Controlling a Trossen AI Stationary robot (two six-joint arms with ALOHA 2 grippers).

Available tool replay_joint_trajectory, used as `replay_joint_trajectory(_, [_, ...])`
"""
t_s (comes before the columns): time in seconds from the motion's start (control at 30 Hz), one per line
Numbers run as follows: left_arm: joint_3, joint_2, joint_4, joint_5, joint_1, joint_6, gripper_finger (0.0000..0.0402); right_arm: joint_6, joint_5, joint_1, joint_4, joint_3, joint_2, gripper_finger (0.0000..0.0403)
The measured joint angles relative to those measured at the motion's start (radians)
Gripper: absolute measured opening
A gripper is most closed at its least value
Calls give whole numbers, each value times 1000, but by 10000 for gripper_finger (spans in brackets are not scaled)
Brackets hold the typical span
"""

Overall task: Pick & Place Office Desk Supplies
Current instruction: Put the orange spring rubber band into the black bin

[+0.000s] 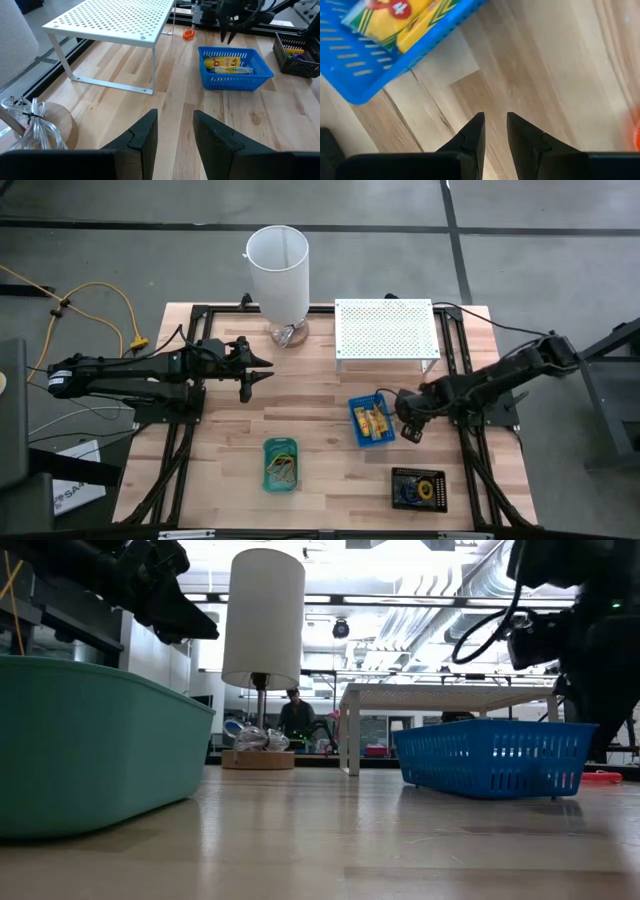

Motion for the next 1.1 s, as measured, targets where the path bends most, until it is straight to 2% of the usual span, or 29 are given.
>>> replay_joint_trajectory(0.37, [0, 0, 0, 0, 0, 0, 119, -22, -25, -90, -40, 0, -9, 68])
replay_joint_trajectory(0.73, [0, 0, 0, 0, 0, 0, 119, -14, 120, -195, -178, 1, -34, 68])
replay_joint_trajectory(1.1, [0, 0, 0, 0, 0, 0, 119, -31, 210, -200, -252, 1, -34, 68])
